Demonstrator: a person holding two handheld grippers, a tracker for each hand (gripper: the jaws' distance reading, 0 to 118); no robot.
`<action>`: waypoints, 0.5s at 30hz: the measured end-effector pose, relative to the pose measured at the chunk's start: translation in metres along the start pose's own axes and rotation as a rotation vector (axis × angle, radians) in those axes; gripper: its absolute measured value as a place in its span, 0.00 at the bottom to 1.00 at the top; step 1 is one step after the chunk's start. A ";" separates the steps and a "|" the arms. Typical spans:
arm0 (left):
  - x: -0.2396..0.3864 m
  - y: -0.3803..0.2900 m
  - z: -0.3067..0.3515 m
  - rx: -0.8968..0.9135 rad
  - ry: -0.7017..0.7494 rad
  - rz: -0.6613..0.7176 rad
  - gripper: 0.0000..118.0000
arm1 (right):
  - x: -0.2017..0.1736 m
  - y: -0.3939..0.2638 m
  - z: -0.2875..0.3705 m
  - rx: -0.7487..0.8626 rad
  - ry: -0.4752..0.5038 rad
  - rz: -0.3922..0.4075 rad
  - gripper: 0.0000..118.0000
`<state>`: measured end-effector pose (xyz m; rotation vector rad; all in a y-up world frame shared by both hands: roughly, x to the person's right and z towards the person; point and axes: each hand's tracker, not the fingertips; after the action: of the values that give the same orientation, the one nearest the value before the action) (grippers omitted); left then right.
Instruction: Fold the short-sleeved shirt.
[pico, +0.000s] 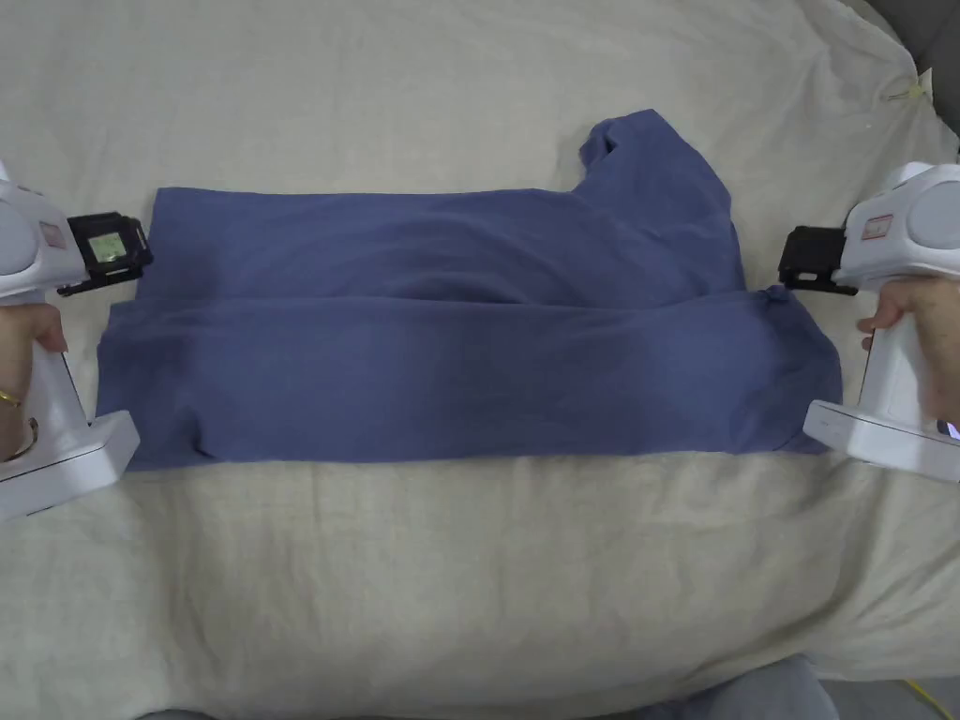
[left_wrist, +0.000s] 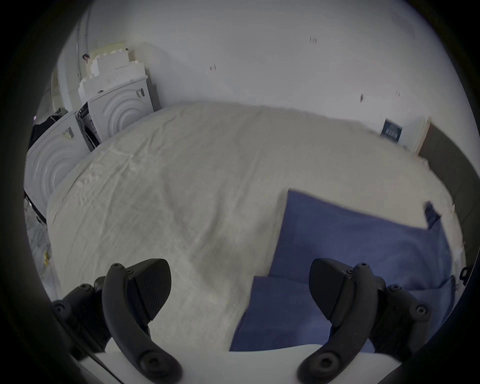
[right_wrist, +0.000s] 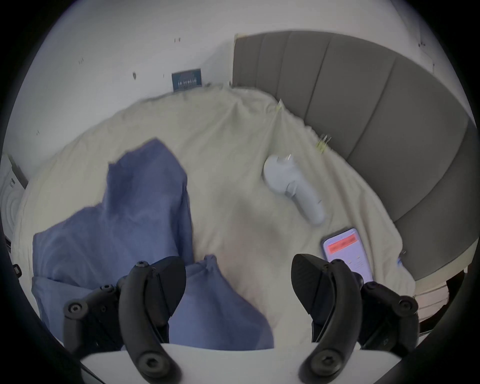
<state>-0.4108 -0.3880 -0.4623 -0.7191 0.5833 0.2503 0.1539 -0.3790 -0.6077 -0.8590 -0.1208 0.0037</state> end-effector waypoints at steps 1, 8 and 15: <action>0.000 0.002 0.011 0.029 -0.026 0.005 0.94 | 0.003 0.002 0.013 0.040 0.009 0.001 0.74; 0.006 -0.021 0.108 0.268 -0.161 -0.002 0.94 | 0.018 -0.026 0.120 0.330 0.183 0.017 0.74; 0.009 -0.084 0.175 0.391 -0.174 -0.105 0.91 | 0.013 -0.106 0.184 0.477 0.238 0.130 0.74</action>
<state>-0.2969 -0.3300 -0.3166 -0.3434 0.4097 0.0944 0.1425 -0.3087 -0.4068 -0.3841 0.1557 0.0500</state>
